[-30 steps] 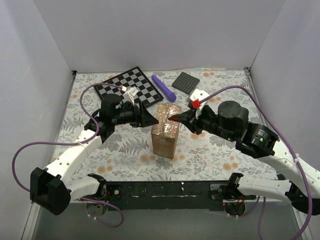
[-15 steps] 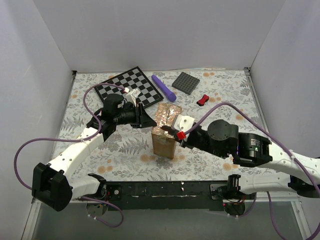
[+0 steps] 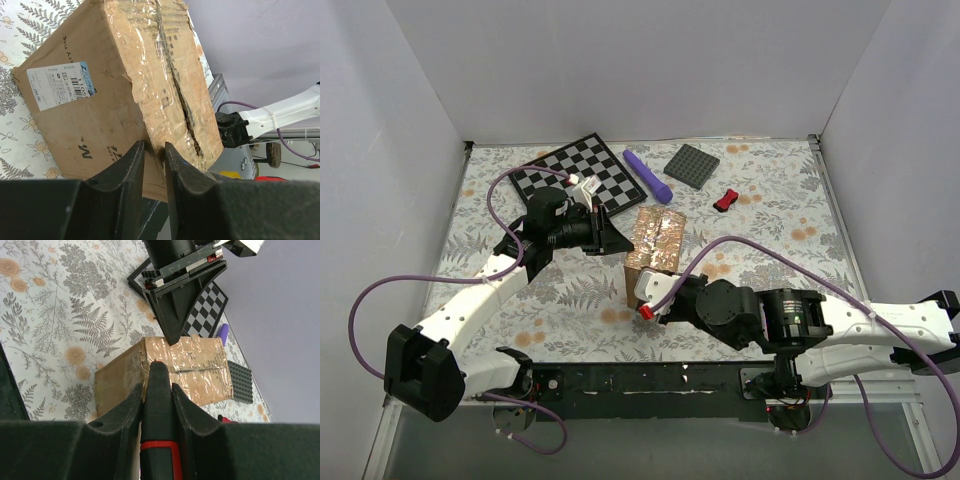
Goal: Unpack the express box
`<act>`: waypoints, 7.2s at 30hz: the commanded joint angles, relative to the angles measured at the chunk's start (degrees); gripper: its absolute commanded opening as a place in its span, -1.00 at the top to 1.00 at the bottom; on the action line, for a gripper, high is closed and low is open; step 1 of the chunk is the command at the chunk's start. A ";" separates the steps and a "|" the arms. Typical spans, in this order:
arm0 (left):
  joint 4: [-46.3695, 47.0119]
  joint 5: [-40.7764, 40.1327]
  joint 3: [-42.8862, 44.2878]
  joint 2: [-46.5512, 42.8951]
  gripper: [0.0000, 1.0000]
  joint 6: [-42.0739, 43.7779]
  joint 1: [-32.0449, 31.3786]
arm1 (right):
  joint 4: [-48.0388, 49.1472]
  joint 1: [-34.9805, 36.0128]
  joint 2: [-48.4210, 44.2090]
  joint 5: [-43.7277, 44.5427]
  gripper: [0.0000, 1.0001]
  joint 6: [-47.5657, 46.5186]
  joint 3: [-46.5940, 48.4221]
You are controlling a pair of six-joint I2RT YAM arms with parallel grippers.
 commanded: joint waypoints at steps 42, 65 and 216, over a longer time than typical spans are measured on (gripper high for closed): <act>1.44 4.24 -1.34 1.58 1.00 -2.41 0.05 | 11.38 2.16 -2.07 5.18 0.97 -0.50 -3.76; -5.94 -27.04 1.48 -6.33 1.00 -6.80 -0.04 | 23.69 2.25 1.52 4.31 0.97 -10.78 -5.70; -2.08 -33.20 -6.88 -10.55 1.00 -7.95 -1.71 | 27.89 -9.62 -8.67 -8.69 0.97 -5.06 -11.07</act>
